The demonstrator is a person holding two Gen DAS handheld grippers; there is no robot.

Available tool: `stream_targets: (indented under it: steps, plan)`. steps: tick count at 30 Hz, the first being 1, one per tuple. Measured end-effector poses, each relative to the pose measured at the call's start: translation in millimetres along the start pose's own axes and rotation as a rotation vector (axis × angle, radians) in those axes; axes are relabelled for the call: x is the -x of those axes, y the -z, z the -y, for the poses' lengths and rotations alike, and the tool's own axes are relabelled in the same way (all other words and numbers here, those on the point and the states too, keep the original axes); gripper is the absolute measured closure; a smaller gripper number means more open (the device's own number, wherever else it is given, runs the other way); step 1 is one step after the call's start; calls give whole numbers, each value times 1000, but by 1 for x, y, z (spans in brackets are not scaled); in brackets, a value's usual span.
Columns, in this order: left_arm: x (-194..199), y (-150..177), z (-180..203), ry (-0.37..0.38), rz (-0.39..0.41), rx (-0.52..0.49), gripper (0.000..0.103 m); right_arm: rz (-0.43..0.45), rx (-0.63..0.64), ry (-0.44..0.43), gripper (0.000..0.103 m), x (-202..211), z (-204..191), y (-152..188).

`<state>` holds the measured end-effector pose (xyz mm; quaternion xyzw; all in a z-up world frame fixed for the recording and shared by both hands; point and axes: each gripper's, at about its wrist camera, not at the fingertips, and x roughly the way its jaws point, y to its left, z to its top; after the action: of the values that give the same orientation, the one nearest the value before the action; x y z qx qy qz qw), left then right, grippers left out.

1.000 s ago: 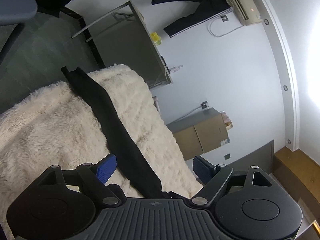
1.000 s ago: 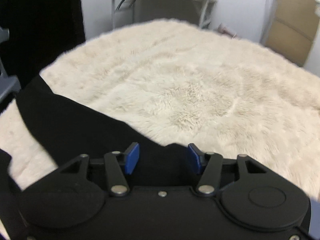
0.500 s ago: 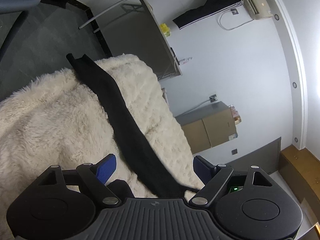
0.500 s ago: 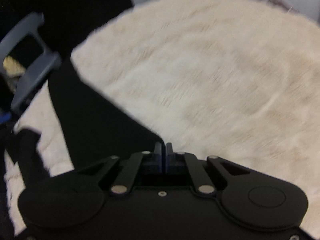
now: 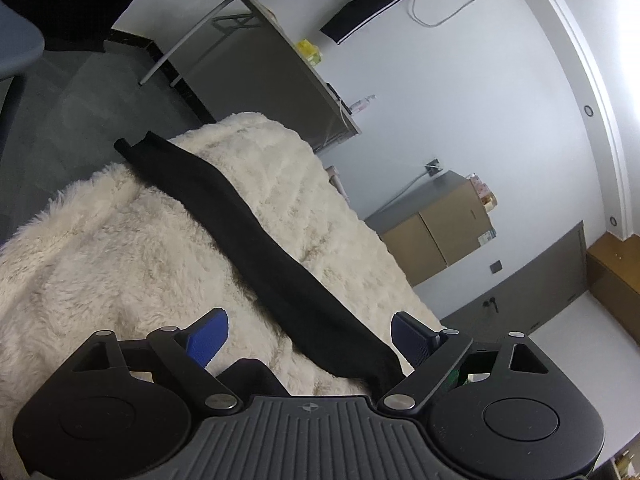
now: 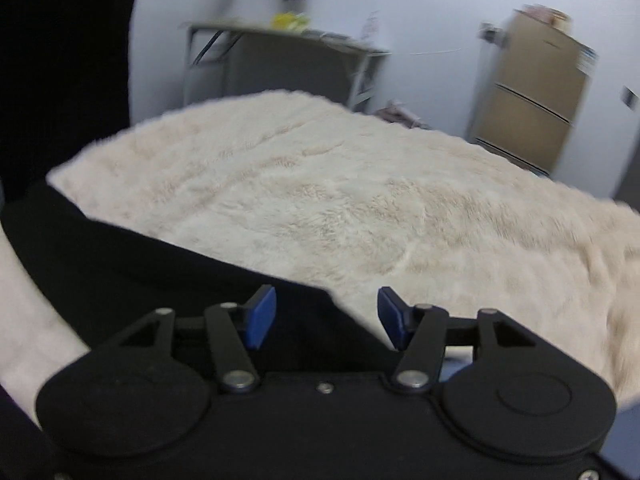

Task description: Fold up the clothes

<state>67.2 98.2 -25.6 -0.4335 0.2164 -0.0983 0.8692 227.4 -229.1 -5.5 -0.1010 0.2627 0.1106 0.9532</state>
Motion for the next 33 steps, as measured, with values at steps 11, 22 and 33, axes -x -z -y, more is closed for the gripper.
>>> stream_targets:
  steps: [11, 22, 33]
  plan:
    - [20, -6, -7, 60, 45, 54, 17, 53, 923, 209, 38, 4, -138, 104]
    - [26, -11, -11, 101, 59, 95, 17, -63, 1097, 105, 88, 11, -141, 119]
    - [28, -11, -10, 110, 58, 99, 17, 56, 584, 42, 73, 28, -118, 54]
